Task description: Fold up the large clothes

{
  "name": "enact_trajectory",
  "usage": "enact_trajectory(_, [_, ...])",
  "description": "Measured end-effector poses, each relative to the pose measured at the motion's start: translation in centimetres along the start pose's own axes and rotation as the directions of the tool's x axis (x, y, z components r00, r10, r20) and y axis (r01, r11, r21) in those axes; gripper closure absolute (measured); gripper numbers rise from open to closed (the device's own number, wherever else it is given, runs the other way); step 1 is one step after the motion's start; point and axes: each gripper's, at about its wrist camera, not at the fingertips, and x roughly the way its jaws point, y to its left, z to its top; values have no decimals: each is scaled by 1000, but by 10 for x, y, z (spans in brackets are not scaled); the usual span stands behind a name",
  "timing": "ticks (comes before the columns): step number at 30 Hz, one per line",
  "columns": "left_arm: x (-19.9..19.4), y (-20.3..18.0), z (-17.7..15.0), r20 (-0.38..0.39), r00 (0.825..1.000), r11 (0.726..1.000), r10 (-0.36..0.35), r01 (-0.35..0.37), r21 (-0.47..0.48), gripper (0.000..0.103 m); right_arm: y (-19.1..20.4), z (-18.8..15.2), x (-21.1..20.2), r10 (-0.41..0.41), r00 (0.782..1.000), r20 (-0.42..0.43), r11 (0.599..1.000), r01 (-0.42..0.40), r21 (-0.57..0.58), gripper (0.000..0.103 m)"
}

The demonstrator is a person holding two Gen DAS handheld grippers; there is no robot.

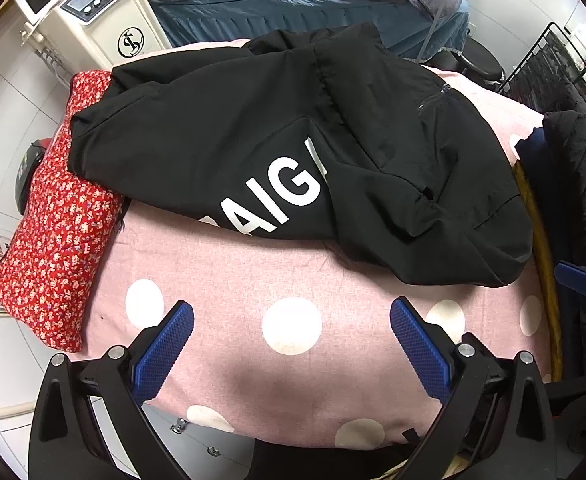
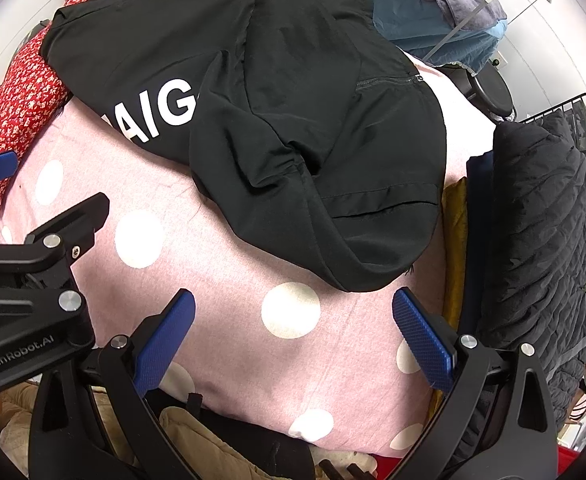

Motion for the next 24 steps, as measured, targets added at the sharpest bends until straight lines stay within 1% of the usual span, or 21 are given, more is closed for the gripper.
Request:
enact_trajectory(7, [10,13,-1,-34,998,997,-44,42,-64,7,-1,0,5,17,1000,-6,1000,-17,1,6])
enact_trajectory(12, [20,22,0,-59,996,992,-70,63,-113,7,0,3,7,36,999,16,999,-35,-6,6])
enact_trajectory(18, [31,30,3,-69,995,989,-69,59,-134,7,2,10,19,53,999,1,998,-53,-17,6])
enact_trajectory(24, [36,30,11,-50,998,993,-24,18,-114,7,2,18,23,56,998,10,998,-56,-31,6])
